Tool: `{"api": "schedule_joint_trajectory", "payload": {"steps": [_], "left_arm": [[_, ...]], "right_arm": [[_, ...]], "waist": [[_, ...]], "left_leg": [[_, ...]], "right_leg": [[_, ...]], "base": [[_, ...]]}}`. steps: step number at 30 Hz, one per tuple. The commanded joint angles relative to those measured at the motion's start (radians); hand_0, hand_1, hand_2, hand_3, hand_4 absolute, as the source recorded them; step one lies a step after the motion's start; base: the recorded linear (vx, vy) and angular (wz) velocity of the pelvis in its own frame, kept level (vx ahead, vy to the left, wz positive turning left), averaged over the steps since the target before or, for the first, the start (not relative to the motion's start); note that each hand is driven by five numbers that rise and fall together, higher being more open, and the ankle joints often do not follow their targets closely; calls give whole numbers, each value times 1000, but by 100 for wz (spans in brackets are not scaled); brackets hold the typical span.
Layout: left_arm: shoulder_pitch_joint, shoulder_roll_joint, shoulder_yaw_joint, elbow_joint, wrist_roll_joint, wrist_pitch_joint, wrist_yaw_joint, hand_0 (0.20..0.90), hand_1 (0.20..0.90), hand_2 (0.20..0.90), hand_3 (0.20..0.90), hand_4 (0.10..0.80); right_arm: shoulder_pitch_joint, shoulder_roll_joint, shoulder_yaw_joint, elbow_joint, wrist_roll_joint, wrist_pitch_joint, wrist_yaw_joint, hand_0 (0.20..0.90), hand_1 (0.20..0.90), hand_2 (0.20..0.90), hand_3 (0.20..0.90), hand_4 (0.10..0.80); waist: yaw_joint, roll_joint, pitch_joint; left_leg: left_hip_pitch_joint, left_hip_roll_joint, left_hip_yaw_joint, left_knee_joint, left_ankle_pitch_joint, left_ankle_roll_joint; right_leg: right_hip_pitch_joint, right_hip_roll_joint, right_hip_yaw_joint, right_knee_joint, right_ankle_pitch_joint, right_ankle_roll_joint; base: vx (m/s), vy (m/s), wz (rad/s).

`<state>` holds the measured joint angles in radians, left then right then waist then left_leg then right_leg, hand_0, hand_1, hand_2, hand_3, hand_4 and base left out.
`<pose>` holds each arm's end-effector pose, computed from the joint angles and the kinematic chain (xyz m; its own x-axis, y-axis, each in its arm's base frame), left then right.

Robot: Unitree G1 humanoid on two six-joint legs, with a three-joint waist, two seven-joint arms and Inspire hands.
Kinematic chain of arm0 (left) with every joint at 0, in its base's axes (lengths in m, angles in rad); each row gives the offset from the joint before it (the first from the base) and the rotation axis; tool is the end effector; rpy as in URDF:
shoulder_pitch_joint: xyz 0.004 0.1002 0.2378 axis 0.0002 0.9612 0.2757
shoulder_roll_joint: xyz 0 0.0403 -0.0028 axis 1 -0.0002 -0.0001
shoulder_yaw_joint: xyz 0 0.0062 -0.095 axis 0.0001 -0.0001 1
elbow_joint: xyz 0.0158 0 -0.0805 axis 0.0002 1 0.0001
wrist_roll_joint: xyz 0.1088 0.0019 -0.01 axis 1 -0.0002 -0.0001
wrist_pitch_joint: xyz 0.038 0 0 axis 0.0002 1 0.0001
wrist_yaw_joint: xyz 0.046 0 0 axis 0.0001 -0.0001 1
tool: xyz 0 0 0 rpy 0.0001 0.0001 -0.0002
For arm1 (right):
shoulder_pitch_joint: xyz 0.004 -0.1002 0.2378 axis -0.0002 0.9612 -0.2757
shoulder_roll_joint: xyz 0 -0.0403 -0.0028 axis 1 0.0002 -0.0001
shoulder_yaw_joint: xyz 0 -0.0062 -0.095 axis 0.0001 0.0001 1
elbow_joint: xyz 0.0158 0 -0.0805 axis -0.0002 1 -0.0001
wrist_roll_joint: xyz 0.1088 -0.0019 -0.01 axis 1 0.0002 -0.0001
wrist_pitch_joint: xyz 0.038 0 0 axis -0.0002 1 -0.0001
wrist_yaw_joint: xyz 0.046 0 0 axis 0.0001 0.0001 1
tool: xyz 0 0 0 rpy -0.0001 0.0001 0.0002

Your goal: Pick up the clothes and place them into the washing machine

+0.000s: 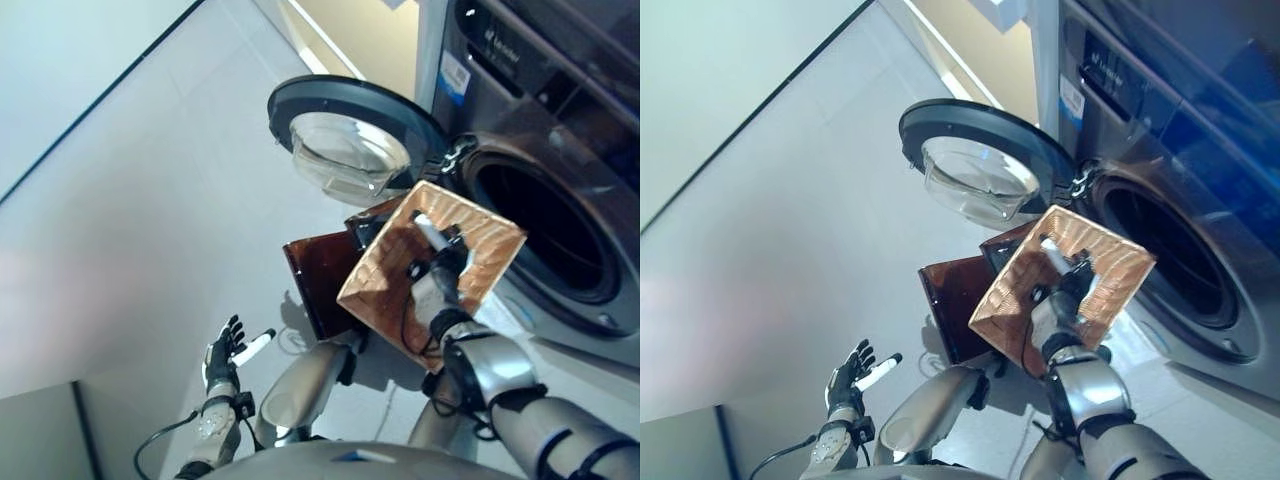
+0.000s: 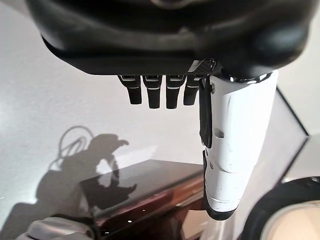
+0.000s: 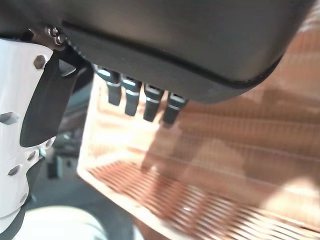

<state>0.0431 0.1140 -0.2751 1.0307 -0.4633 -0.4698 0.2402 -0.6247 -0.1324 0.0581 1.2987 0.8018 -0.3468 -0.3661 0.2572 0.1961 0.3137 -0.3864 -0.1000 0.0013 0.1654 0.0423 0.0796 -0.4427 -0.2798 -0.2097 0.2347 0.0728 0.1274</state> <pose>0.1076 0.1642 -0.1014 0.7492 0.2814 -0.5995 -0.3299 0.9435 0.0306 0.2762 -0.1727 -0.0125 0.7199 -0.4890 -0.4926 0.6541 0.7153 0.2459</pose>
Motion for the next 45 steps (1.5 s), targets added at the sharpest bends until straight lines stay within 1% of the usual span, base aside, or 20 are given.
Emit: {"api": "schedule_joint_trajectory", "payload": {"steps": [1,2,3,4,6,7,10,12,15,18,23,28,29,31,37,39,45], "left_arm": [[-35,64,66,55,22,-27,28,900,900,900,900,800],[-45,69,70,96,37,-22,31,900,900,900,900,800],[-45,69,70,96,37,-22,31,900,900,900,900,800],[-47,72,82,117,55,-10,27,900,900,900,900,800],[-44,78,101,144,77,0,23,900,900,900,900,800],[-41,81,106,154,88,3,20,900,900,900,900,800],[-22,95,111,169,145,19,1,900,900,900,900,800],[-15,97,120,201,140,42,-48,900,900,900,900,800],[-9,101,114,236,207,65,-74,900,900,900,900,800],[-6,98,123,279,250,87,-111,900,900,900,900,800],[6,97,149,306,293,105,-139,900,900,900,900,800],[11,88,165,337,330,128,-158,900,900,900,900,800],[12,80,174,351,340,141,-169,900,900,900,900,800],[12,75,173,354,356,152,-178,900,900,900,900,800],[10,59,184,359,351,168,-201,900,900,900,900,800],[10,46,176,345,351,175,-212,900,900,900,900,800],[16,32,168,330,352,180,-212,900,900,900,900,800]], "right_arm": [[59,10,55,-97,-35,-33,61,900,900,900,900,800],[100,30,70,-118,-41,-33,71,900,900,900,900,800],[100,30,70,-118,-41,-33,71,900,900,900,900,800],[177,38,102,-143,-82,-20,93,900,900,900,900,800],[254,22,150,-155,-222,9,95,900,900,900,900,800],[283,17,163,-165,-265,16,98,900,900,900,900,800],[376,-25,223,-172,-496,56,85,900,900,900,900,800],[428,-50,253,-167,-642,88,89,900,900,900,900,800],[515,-86,277,-177,-803,123,117,900,900,900,900,800],[579,-107,255,-104,-928,149,125,900,900,900,900,800],[653,-116,227,-23,-1031,175,141,900,900,900,900,800],[687,-113,170,63,-1018,190,156,900,900,900,900,800],[693,-116,132,104,-996,198,164,900,900,900,900,800],[696,-116,118,136,-996,206,168,900,900,900,900,800],[696,-114,104,181,-1000,227,173,900,900,900,900,800],[680,-117,104,199,-1003,238,171,900,900,900,900,800],[669,-120,105,198,-996,241,170,900,900,900,900,800]], "waist": [[25,-36,-44],[17,-56,-53],[17,-56,-53],[9,-90,-76],[-1,-126,-99],[-6,-137,-109],[-28,-171,-156],[-40,-184,-186],[-60,-197,-230],[-85,-202,-270],[-99,-202,-318],[-114,-201,-341],[-121,-201,-350],[-126,-200,-357],[-133,-197,-370],[-132,-193,-371],[-133,-189,-376]], "left_leg": [[-46,33,-35,-14,34,-110],[-28,38,-38,-24,36,-113],[-28,38,-38,-24,36,-113],[0,45,-43,-41,37,-114],[29,52,-48,-62,43,-117],[41,56,-49,-71,43,-117],[82,64,-45,-118,52,-122],[112,70,-41,-146,55,-123],[154,71,-31,-173,55,-122],[192,73,-18,-190,53,-124],[250,77,-5,-202,41,-123],[292,83,1,-204,30,-122],[306,88,5,-203,25,-122],[320,92,5,-206,23,-122],[337,99,0,-214,23,-125],[341,103,-5,-216,23,-126],[345,104,-10,-220,23,-126]], "right_leg": [[173,7,-9,16,-114,3],[194,12,-15,-1,-112,3],[194,12,-15,-1,-112,3],[225,20,-27,-30,-106,3],[261,33,-37,-67,-92,4],[274,38,-40,-81,-88,4],[314,54,-50,-142,-64,10],[336,59,-53,-167,-53,15],[368,64,-52,-195,-41,19],[398,65,-47,-209,-34,23],[440,62,-41,-218,-34,26],[470,63,-37,-213,-41,25],[481,65,-35,-209,-46,24],[493,67,-36,-209,-50,23],[507,73,-45,-212,-54,21],[509,78,-49,-213,-55,20],[515,82,-52,-219,-55,18]], "base": [[53,-52,9],[43,-42,8],[87,-69,0],[83,-75,12],[76,-85,22],[49,-56,5],[57,-57,-8],[52,-54,4],[52,-47,4],[39,-47,-9],[35,-51,-9],[22,-49,-6],[13,-37,-5],[13,-57,-4],[-1,-30,3],[-14,-18,6],[-3,-3,4]]}}
